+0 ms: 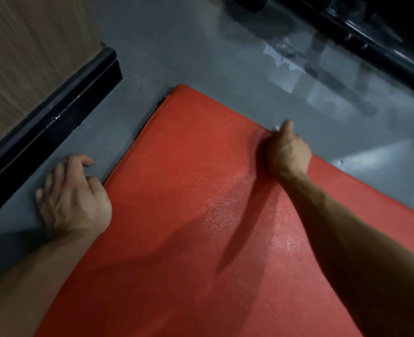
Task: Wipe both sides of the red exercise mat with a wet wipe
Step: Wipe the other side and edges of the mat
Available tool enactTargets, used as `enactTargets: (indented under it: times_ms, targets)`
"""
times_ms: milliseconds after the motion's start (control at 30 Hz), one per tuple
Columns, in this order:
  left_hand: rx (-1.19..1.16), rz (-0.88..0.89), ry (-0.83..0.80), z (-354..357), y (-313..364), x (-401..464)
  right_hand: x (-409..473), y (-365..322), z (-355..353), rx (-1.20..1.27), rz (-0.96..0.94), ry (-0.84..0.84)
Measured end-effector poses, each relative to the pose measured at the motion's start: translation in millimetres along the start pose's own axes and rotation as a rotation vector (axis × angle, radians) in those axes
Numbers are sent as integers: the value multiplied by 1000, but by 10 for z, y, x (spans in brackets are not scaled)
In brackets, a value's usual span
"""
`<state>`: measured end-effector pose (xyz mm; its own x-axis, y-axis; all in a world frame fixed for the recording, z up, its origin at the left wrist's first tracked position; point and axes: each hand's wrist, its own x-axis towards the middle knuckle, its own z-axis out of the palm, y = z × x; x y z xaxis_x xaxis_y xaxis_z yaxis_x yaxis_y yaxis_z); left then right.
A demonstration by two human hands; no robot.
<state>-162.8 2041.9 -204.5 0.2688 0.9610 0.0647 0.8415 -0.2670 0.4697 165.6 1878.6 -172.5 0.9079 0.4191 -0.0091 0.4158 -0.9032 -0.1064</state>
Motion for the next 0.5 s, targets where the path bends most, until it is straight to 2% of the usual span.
enactTargets:
  times_ms: [67, 133, 200, 333, 433, 500]
  targets:
    - [-13, -2, 2, -7, 1, -4, 25, -375, 104, 35, -125, -23]
    - [-9, 1, 8, -5, 0, -12, -1, -427, 99, 24, -190, -17]
    - [-1, 9, 15, 8, -7, -6, -35, -77, 3, -8, -131, -11]
    - [-2, 0, 5, 36, -41, 15, -175, 707, -213, -54, 130, 16]
    - [-1, -4, 12, 45, -52, 22, -116, 509, -99, 11, 160, 29]
    - [-1, 1, 15, 44, -39, 13, -88, 16, 59, 76, 48, 47]
